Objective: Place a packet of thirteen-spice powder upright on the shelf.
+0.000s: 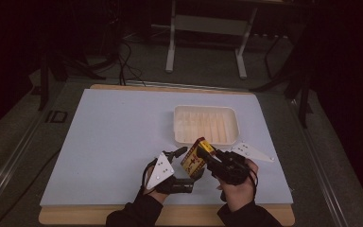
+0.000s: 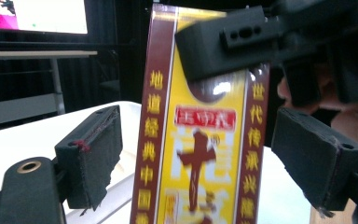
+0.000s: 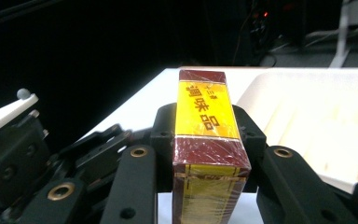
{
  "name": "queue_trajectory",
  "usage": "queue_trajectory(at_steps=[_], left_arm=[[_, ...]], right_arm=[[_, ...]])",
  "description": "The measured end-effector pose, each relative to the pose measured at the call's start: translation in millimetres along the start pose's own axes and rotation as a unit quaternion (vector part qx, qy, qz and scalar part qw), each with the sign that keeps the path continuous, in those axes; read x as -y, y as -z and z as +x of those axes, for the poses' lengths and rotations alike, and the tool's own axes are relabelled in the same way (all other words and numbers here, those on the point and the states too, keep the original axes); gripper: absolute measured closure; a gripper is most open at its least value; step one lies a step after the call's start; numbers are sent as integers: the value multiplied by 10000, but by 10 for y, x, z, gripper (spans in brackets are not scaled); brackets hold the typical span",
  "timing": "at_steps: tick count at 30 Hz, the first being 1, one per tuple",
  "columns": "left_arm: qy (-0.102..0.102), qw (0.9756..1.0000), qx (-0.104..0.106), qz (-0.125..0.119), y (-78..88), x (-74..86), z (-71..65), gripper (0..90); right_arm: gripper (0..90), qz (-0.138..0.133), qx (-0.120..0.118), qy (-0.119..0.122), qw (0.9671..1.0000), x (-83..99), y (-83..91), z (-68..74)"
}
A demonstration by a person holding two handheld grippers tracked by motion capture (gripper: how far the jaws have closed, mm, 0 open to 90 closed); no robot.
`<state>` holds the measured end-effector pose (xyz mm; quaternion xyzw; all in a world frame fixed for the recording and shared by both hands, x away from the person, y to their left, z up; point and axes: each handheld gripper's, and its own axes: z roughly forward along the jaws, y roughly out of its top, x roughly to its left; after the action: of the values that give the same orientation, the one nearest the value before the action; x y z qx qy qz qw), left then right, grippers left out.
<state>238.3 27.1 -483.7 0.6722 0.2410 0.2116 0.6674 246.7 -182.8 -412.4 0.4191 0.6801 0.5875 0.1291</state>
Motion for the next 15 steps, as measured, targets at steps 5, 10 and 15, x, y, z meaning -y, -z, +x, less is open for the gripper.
queue_trajectory(at_steps=[5,10,15], left_arm=[[302,9993,-7,206,4,-10,35,139],[522,9964,-119,649,-17,9,69,27],[700,9934,-108,907,-31,53,82,21]], right_arm=[[679,-169,270,387,9987,-83,9,-11],[678,-395,496,512,9967,-218,14,-70],[678,-630,751,636,9931,-383,11,-143]])
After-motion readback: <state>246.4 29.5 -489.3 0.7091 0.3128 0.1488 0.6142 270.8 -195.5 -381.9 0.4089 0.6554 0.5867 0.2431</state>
